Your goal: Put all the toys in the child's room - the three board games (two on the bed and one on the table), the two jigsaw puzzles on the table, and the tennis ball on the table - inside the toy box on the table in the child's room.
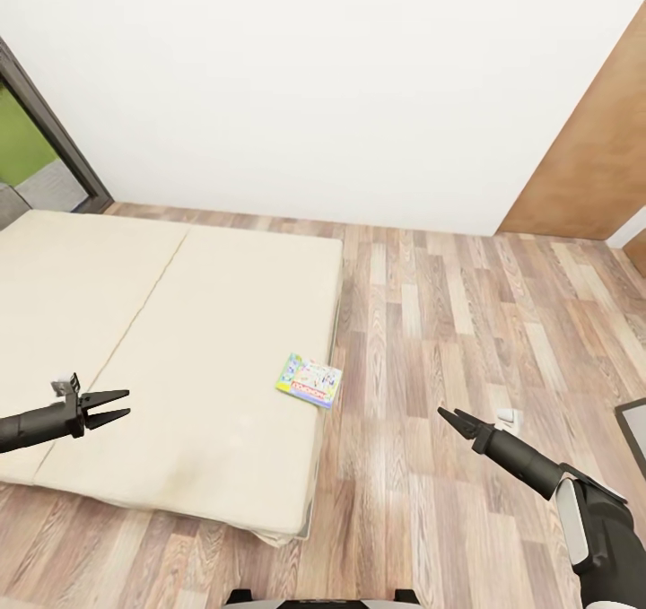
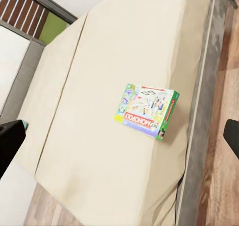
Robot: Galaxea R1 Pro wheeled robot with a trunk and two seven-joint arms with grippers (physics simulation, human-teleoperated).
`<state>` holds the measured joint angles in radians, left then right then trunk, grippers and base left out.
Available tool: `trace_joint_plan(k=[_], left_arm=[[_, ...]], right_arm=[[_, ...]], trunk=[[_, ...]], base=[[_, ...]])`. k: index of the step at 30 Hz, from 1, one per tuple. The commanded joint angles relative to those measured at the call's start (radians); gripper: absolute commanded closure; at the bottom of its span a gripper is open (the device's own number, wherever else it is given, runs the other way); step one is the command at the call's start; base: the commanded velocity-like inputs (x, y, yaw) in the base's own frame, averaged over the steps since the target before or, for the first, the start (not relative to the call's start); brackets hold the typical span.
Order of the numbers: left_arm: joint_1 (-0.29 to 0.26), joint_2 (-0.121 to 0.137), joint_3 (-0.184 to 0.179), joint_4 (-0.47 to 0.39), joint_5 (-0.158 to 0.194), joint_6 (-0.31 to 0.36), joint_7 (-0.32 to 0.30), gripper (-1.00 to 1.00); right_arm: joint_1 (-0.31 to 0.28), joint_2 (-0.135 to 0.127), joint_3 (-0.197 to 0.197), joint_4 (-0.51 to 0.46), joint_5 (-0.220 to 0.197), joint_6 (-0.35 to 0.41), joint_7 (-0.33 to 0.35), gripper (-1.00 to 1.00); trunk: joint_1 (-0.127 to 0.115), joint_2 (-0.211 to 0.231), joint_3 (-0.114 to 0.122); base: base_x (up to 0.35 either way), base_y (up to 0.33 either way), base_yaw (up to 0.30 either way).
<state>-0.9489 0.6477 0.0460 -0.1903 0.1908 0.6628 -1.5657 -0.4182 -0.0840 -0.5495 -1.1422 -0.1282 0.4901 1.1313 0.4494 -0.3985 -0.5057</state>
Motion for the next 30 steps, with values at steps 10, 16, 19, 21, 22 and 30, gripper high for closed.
trace_joint_plan(k=[10,16,19,21,22,30], left_arm=[[-0.001,-0.002,0.003,0.000,-0.007,0.011,-0.005,-1.00],[-0.001,-0.002,0.003,0.000,-0.007,0.011,-0.005,-1.00],[-0.001,-0.002,0.003,0.000,-0.007,0.010,-0.005,-1.00],[-0.001,-0.002,0.003,0.000,-0.007,0.010,-0.005,-1.00],[-0.001,-0.002,0.003,0.000,-0.007,0.010,-0.005,-1.00],[-0.001,-0.004,0.004,0.000,-0.007,0.010,-0.005,-1.00]], right_arm=[[-0.001,0.000,-0.001,0.001,-0.004,0.008,0.002,-1.00],[-0.001,0.000,-0.001,0.003,-0.004,0.008,0.000,-1.00],[-0.001,0.000,0.000,0.004,-0.004,0.008,0.001,-1.00],[-0.001,0.000,0.000,0.004,-0.004,0.008,0.000,-1.00],[-0.001,0.000,0.000,0.004,-0.004,0.008,0.000,-1.00],[-0.001,0.001,0.000,0.004,-0.004,0.008,-0.001,-1.00]], trunk=[[0.001,-0.002,0.015],[0.001,-0.002,0.025],[0.001,-0.002,0.030],[0.001,-0.002,0.033],[0.001,-0.002,0.035],[0.001,-0.002,0.048]], base=[[0.000,0.000,0.000],[0.000,0.000,0.000],[0.000,0.000,0.000],[0.000,0.000,0.000],[0.000,0.000,0.000],[0.000,0.000,0.000]])
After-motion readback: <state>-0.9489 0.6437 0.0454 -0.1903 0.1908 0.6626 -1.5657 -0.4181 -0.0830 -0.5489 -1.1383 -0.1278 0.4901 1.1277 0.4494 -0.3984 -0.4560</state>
